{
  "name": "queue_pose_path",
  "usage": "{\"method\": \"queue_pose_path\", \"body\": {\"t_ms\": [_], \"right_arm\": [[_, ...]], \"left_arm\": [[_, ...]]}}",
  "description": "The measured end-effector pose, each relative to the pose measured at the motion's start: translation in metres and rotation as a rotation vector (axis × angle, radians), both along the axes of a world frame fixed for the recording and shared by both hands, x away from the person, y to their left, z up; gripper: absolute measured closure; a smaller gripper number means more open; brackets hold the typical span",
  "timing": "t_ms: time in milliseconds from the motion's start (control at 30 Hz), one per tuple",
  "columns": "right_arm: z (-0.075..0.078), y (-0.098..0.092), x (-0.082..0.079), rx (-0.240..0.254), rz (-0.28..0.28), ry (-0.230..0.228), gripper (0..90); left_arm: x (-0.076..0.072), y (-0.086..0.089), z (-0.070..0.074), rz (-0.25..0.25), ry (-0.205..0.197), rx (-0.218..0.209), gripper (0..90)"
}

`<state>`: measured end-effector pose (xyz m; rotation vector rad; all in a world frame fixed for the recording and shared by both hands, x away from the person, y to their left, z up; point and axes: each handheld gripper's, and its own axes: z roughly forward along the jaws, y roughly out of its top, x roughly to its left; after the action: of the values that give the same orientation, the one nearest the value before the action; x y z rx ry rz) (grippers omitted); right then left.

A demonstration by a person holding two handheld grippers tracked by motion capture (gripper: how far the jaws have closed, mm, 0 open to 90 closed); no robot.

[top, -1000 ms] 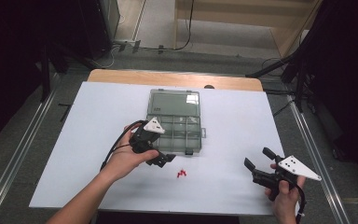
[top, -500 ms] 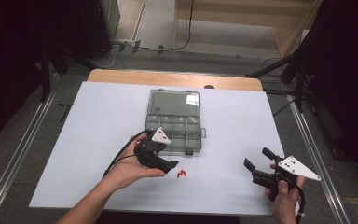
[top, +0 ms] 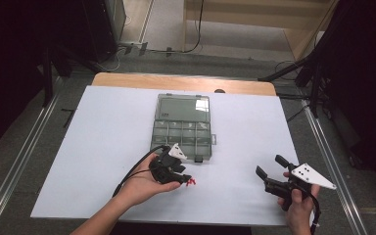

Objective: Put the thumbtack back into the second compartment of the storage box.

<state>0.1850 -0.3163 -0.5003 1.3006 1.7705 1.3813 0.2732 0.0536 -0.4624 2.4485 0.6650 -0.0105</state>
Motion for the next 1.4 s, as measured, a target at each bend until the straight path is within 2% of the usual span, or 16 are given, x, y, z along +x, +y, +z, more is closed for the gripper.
{"method": "queue_pose_path", "body": {"t_ms": [67,200,300,400,467,667,733,800,833,1100,1400], "right_arm": [[0.000,0.000,0.000,-0.001,0.000,0.000,14.2],[0.000,-0.001,0.000,-0.002,-0.002,-0.003,14.2],[0.000,0.000,0.000,-0.004,-0.005,0.000,14.1],[0.000,0.000,0.000,-0.005,-0.004,0.000,14.2],[-0.001,0.000,0.000,-0.005,-0.001,0.000,14.1],[-0.001,0.000,0.001,-0.010,-0.001,-0.001,14.1],[-0.001,0.000,0.000,-0.007,-0.003,0.003,14.1],[-0.001,0.000,0.000,-0.006,-0.003,0.003,14.1],[-0.001,0.000,0.001,-0.010,-0.001,-0.001,14.1],[-0.002,0.001,0.001,-0.010,-0.001,0.002,14.2],[-0.002,0.002,0.000,-0.013,0.007,-0.004,14.1]], "left_arm": [[-0.002,-0.002,-0.003,0.012,-0.013,0.017,63.4],[-0.003,-0.006,-0.006,0.010,0.049,0.022,66.8],[-0.006,-0.010,-0.009,0.002,0.063,0.048,66.8],[-0.007,-0.013,-0.013,0.007,0.046,0.078,69.9],[-0.007,-0.014,-0.015,0.018,0.050,0.075,69.9],[-0.008,-0.017,-0.020,0.026,0.037,0.107,73.0],[-0.009,-0.016,-0.022,0.027,0.026,0.127,77.9],[-0.009,-0.016,-0.022,0.029,0.023,0.128,78.7],[-0.009,-0.016,-0.022,0.031,0.015,0.130,82.3],[-0.011,-0.017,-0.022,0.018,-0.008,0.153,82.8],[-0.009,-0.016,-0.022,0.013,-0.003,0.142,85.1]]}}
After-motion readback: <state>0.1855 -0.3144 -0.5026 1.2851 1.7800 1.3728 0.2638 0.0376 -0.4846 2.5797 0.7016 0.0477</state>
